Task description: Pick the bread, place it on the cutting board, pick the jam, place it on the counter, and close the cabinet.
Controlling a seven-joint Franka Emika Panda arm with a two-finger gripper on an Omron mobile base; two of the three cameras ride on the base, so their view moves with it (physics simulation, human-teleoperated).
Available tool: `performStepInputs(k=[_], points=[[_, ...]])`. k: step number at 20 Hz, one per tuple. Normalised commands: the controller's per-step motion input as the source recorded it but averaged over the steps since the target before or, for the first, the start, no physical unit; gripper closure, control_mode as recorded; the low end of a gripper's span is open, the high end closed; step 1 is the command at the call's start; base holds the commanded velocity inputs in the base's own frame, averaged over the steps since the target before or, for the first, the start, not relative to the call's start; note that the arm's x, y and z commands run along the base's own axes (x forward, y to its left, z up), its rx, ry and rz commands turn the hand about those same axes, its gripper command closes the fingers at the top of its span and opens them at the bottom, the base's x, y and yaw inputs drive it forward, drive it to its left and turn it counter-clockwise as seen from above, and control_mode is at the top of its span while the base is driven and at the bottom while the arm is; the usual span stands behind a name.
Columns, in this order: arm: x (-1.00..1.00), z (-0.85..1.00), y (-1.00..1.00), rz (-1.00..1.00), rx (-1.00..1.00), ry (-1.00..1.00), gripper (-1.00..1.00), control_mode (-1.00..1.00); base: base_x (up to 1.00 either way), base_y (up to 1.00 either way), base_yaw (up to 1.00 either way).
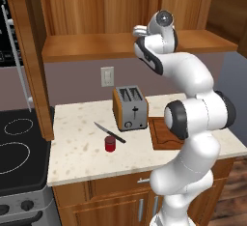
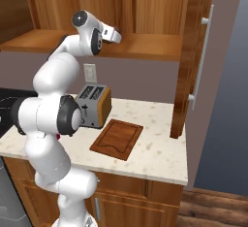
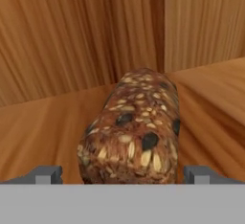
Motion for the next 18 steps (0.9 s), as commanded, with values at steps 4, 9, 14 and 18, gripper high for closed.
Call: performStepInputs(k=[4, 9, 14, 18], points=[[0.25, 0.00, 0.00, 0.00, 0.00, 0.00, -1.00, -1.00, 0.00, 0.00, 0.00], [0.28, 0.00, 0.00, 0.00, 0.00, 0.00, -1.00, -1.00, 0.00, 0.00, 0.00], [0.26, 0.00, 0.00, 0.00, 0.00, 0.00, -1.00, -1.00, 0.00, 0.00, 0.00], [0.19, 0.00, 0.00, 0.00, 0.00, 0.00, -1.00, -1.00, 0.00, 0.00, 0.00]])
